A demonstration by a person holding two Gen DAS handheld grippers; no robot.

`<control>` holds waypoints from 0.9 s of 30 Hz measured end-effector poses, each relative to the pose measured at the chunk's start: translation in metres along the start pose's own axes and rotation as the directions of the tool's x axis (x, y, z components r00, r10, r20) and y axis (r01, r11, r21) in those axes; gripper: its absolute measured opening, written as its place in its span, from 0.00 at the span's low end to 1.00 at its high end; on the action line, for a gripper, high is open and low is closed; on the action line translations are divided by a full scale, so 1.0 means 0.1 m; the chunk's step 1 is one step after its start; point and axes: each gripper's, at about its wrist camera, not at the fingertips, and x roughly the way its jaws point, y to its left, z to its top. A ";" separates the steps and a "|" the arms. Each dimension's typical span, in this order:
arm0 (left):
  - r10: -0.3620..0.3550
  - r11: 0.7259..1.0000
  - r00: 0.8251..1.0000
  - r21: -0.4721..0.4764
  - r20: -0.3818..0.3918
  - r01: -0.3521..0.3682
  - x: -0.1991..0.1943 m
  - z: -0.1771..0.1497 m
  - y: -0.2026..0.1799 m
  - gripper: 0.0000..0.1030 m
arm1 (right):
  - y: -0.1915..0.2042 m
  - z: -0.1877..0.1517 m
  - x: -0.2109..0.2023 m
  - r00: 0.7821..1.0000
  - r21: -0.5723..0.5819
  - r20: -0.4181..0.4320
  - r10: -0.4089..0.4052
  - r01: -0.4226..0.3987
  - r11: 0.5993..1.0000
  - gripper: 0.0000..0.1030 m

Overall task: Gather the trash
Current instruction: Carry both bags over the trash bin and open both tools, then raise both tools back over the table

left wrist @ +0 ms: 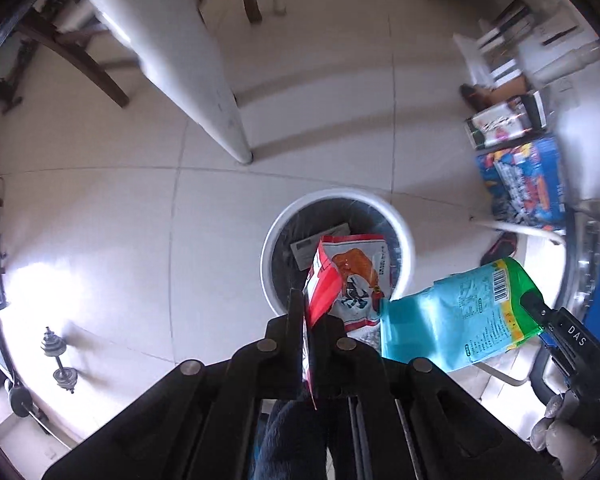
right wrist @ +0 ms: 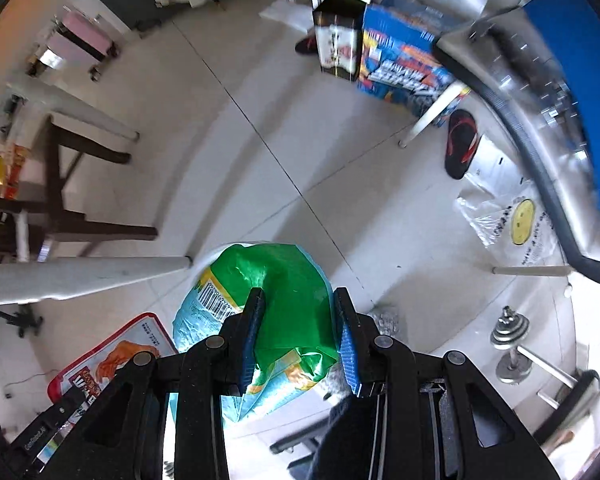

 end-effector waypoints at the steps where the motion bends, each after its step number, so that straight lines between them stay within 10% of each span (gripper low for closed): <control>1: -0.007 1.000 1.000 -0.003 -0.008 0.007 0.16 0.02 0.02 0.06 | 0.02 0.00 0.20 1.000 -0.006 -0.005 -0.009 0.009 1.000 0.35; 6: -0.071 0.997 0.992 -0.008 -0.105 0.071 0.80 0.12 0.03 0.17 | 0.11 -0.02 1.12 0.997 -0.046 -0.069 -0.019 0.016 0.999 0.37; 8: -0.074 0.997 0.991 0.008 -0.115 0.076 0.92 0.12 0.01 0.51 | 0.12 -0.05 1.48 0.990 -0.069 -0.142 0.000 -0.010 0.998 0.43; 10: -0.086 0.996 0.991 0.002 -0.107 0.086 0.92 0.10 0.03 0.87 | 0.14 -0.11 1.68 0.980 -0.093 -0.197 0.027 -0.046 0.995 0.73; 16: -0.038 0.999 0.998 0.019 -0.050 0.039 0.81 0.01 0.11 1.00 | 0.25 -0.29 1.67 0.979 -0.268 -0.198 -0.050 -0.005 0.963 0.99; 27: 0.060 0.997 0.998 0.054 0.035 -0.061 0.61 -0.22 0.15 1.00 | 0.44 -0.51 1.46 0.980 -0.445 -0.148 -0.136 0.057 0.894 1.00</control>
